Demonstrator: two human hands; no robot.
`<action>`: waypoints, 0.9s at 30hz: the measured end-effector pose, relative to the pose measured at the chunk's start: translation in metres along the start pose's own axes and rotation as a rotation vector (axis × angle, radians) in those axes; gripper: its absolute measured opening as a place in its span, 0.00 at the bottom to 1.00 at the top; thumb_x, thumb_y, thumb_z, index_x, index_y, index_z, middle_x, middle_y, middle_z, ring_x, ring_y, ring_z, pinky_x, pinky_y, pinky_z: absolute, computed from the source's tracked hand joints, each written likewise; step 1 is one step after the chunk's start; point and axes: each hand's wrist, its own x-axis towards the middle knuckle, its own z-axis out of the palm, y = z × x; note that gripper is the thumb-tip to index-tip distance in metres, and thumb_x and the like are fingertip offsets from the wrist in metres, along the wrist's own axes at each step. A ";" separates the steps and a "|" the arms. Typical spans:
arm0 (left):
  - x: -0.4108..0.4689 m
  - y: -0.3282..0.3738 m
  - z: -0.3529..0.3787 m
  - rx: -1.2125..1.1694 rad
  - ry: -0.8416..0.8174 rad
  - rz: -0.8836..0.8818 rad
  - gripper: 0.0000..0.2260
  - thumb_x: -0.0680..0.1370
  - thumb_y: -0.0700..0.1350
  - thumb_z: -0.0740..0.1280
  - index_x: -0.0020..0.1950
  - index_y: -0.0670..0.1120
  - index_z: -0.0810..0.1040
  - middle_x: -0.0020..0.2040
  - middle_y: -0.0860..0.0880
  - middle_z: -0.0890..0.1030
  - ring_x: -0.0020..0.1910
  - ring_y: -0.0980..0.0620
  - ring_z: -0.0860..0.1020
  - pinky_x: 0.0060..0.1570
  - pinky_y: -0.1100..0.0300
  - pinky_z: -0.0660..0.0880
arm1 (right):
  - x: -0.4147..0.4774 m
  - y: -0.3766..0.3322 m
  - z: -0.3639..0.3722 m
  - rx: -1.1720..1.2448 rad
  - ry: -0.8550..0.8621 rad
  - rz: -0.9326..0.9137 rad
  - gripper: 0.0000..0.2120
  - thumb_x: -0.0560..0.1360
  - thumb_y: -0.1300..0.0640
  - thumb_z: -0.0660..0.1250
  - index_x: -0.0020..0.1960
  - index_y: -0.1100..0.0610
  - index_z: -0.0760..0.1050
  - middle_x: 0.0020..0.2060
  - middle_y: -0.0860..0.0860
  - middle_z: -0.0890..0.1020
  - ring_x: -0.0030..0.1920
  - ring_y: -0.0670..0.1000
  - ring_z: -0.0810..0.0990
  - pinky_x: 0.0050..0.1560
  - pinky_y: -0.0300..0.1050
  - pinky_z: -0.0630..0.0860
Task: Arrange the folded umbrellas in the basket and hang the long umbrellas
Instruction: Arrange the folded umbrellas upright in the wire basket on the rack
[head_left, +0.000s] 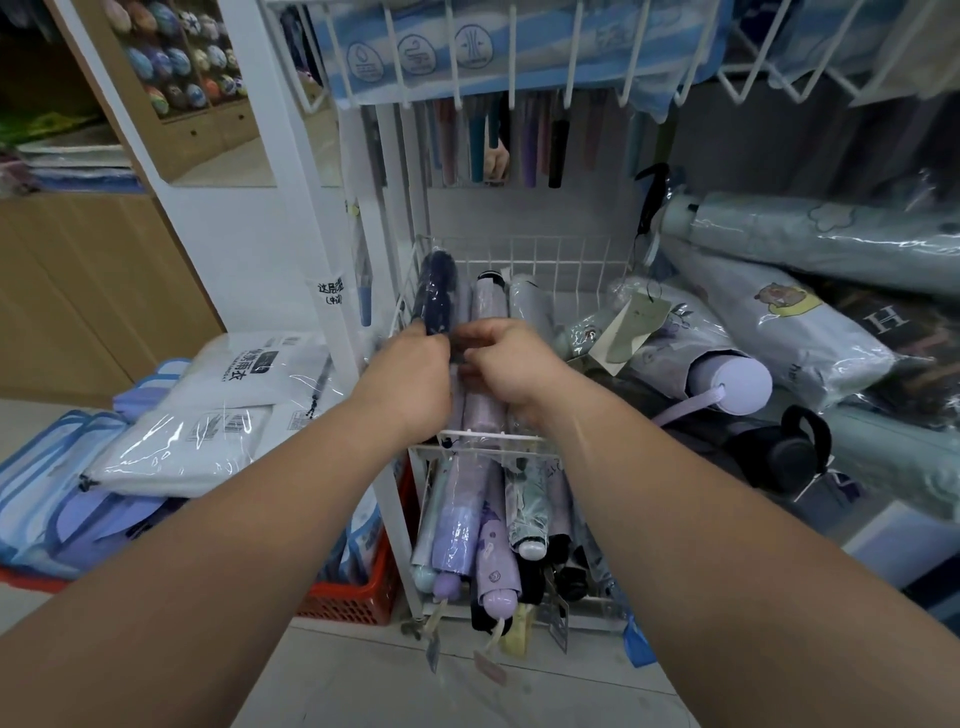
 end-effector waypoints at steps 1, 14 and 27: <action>0.000 0.001 -0.001 -0.010 0.001 0.004 0.14 0.75 0.44 0.68 0.60 0.43 0.78 0.59 0.42 0.75 0.54 0.39 0.78 0.51 0.51 0.75 | -0.001 -0.003 -0.002 -0.094 0.032 -0.044 0.18 0.78 0.71 0.60 0.64 0.60 0.78 0.53 0.56 0.83 0.45 0.52 0.81 0.52 0.49 0.81; 0.020 0.128 -0.044 -0.664 0.097 0.190 0.22 0.80 0.52 0.67 0.74 0.51 0.72 0.65 0.47 0.77 0.60 0.48 0.77 0.61 0.54 0.73 | -0.077 -0.114 -0.148 -1.077 0.313 -0.340 0.19 0.78 0.52 0.66 0.69 0.52 0.75 0.63 0.53 0.80 0.64 0.54 0.77 0.62 0.44 0.72; 0.060 0.241 -0.050 -0.668 -0.100 0.194 0.27 0.74 0.60 0.67 0.74 0.64 0.68 0.58 0.49 0.83 0.57 0.49 0.81 0.59 0.55 0.77 | -0.144 -0.090 -0.290 -1.417 0.345 -0.236 0.26 0.76 0.37 0.59 0.73 0.39 0.66 0.65 0.53 0.76 0.64 0.57 0.75 0.62 0.54 0.74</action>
